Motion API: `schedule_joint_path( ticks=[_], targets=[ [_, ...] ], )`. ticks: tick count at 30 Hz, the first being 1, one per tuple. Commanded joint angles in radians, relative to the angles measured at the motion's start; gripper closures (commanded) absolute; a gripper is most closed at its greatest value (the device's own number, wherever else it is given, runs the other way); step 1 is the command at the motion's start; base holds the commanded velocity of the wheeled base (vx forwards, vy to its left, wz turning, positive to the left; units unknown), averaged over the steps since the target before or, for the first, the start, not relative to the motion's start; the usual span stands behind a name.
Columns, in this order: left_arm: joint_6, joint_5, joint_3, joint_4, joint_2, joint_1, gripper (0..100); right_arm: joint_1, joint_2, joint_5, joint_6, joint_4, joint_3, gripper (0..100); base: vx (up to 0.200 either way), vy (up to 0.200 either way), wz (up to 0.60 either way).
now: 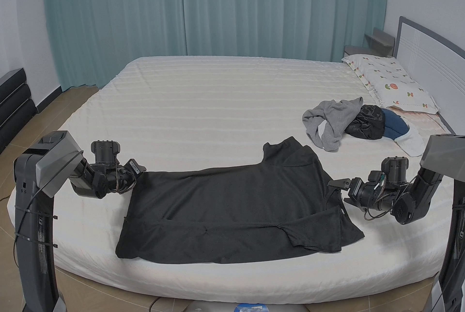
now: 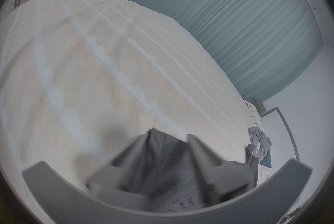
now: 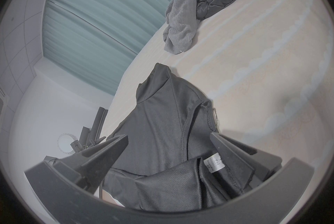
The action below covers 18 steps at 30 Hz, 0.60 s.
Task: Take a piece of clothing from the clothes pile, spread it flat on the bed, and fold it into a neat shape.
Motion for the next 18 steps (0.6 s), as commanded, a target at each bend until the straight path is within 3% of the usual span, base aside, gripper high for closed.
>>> schedule_joint_path(
  ticks=[1,12,18],
  targets=[
    [-0.001,0.002,0.005,-0.002,0.0,0.0,100,0.001,0.0,-0.006,0.0,-0.001,-0.008,0,0.0,0.0,0.0],
    [-0.012,0.042,0.034,-0.001,-0.033,-0.016,100,0.031,0.032,-0.057,-0.002,0.025,-0.117,0,0.0,0.0,0.0],
    [-0.06,0.042,0.046,-0.001,-0.051,-0.018,100,0.038,0.065,-0.086,-0.006,0.235,-0.333,0,0.0,0.0,0.0]
  ],
)
